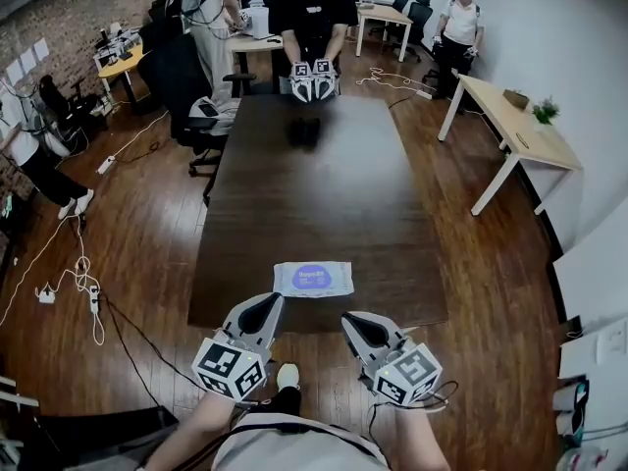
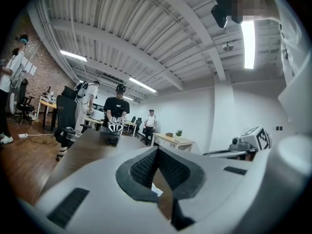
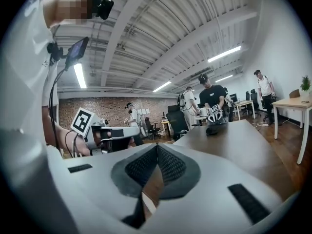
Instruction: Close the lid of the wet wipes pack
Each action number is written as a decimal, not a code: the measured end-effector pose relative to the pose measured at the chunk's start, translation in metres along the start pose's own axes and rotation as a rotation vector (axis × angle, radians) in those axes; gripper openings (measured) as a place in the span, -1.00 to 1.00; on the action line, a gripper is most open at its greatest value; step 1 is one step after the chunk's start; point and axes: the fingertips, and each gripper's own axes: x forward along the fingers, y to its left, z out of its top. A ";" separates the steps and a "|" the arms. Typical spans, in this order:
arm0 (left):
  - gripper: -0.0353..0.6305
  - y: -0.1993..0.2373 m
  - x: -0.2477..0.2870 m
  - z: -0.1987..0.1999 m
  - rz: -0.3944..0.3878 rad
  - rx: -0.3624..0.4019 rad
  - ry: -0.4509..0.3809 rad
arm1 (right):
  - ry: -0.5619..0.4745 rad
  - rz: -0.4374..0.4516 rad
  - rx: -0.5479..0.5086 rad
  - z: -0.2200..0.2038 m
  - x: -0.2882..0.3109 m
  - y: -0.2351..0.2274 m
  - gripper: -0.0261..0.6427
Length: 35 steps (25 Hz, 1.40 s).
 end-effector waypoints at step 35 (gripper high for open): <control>-0.89 -0.167 -0.193 -0.004 0.052 0.043 -0.064 | -0.167 -0.100 -0.071 0.016 -0.241 0.132 -0.90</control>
